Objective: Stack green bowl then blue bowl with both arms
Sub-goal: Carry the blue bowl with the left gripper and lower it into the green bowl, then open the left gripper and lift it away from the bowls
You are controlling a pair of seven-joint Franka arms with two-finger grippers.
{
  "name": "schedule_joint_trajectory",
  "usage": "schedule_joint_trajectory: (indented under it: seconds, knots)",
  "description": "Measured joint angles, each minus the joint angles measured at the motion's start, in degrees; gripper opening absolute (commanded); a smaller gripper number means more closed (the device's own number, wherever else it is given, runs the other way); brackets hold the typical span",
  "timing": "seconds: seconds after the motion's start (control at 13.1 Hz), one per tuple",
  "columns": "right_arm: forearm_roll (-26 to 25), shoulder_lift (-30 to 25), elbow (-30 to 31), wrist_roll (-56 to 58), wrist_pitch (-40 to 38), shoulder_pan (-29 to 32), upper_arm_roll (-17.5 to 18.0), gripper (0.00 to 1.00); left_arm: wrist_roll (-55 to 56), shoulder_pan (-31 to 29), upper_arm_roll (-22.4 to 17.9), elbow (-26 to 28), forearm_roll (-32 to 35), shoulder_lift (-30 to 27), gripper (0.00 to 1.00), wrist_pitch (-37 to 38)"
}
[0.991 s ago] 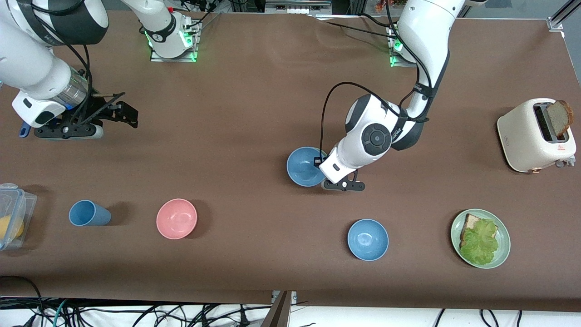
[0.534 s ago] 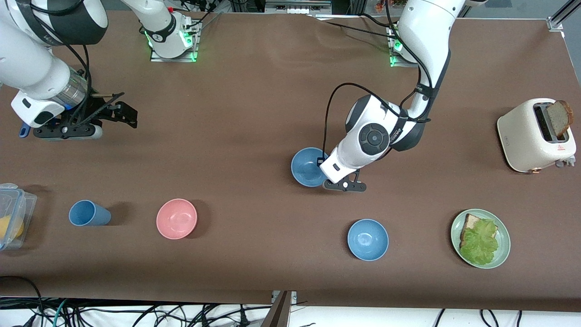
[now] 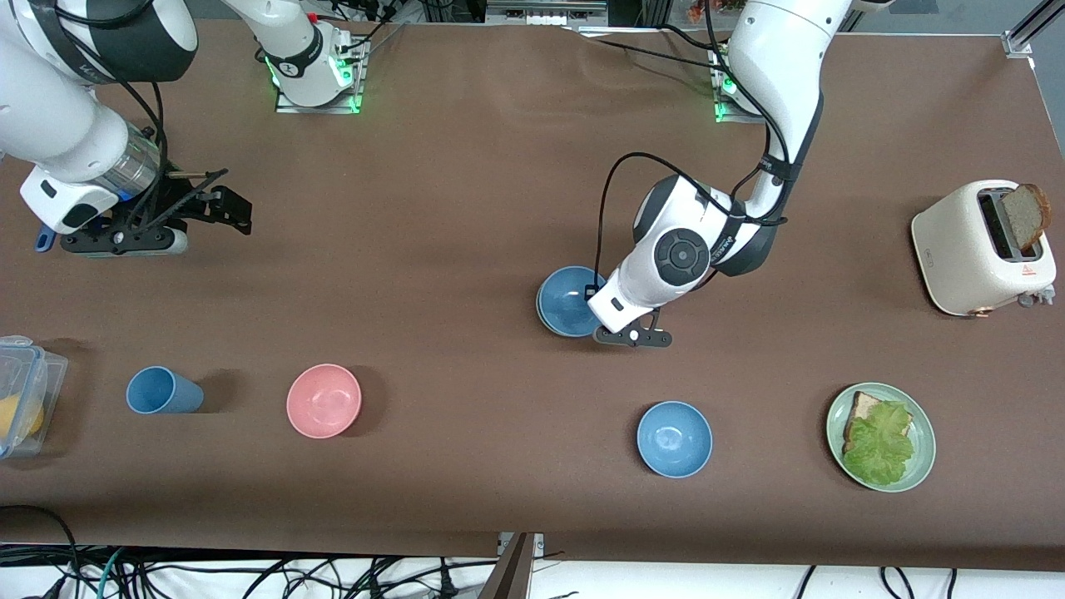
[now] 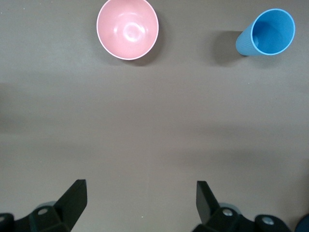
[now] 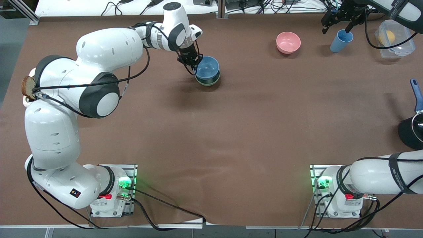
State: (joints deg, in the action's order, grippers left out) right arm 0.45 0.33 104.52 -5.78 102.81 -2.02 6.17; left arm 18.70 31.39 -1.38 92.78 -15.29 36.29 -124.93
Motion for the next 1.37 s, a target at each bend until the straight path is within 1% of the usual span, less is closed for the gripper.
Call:
schedule_joint_trajectory:
  seconds: [0.08,0.15,0.23,0.53,0.69,0.84,1.07,1.37]
  knots:
    - [0.0,0.0,0.0,0.0,0.0,0.0,0.0,1.0,0.0,0.06,0.0,0.05,0.0,0.0,0.57,0.0]
    - [0.0,0.0,0.0,0.01,0.0,0.0,0.0,1.0,0.01,0.09,0.0,0.04,0.0,-0.03,0.74,0.0]
    - [0.0,0.0,0.0,0.01,0.0,0.0,0.0,1.0,0.04,0.09,-0.01,0.03,0.0,-0.09,1.0,0.0]
    - [0.0,-0.01,0.0,0.03,0.0,0.0,-0.03,1.0,0.08,0.01,-0.66,-0.32,0.0,-1.13,1.0,0.12]
    - [-0.01,-0.02,0.0,0.08,0.0,0.01,-0.27,1.0,0.08,-0.38,-0.97,-1.77,-0.01,-2.22,1.0,3.22]
    - [-0.01,-0.02,-0.01,0.13,0.0,0.02,-0.53,1.0,0.16,-1.21,-1.31,-4.76,-0.01,-3.46,1.0,6.83]
    - [-0.01,-0.03,-0.05,0.13,0.0,0.03,-0.55,1.0,0.11,-4.52,-1.73,-7.24,0.03,-7.98,1.0,9.52]
    - [-0.02,-0.04,-0.1,0.14,0.0,0.03,-0.55,1.0,0.1,-11.5,-2.48,-7.47,0.41,-15.28,1.0,15.47]
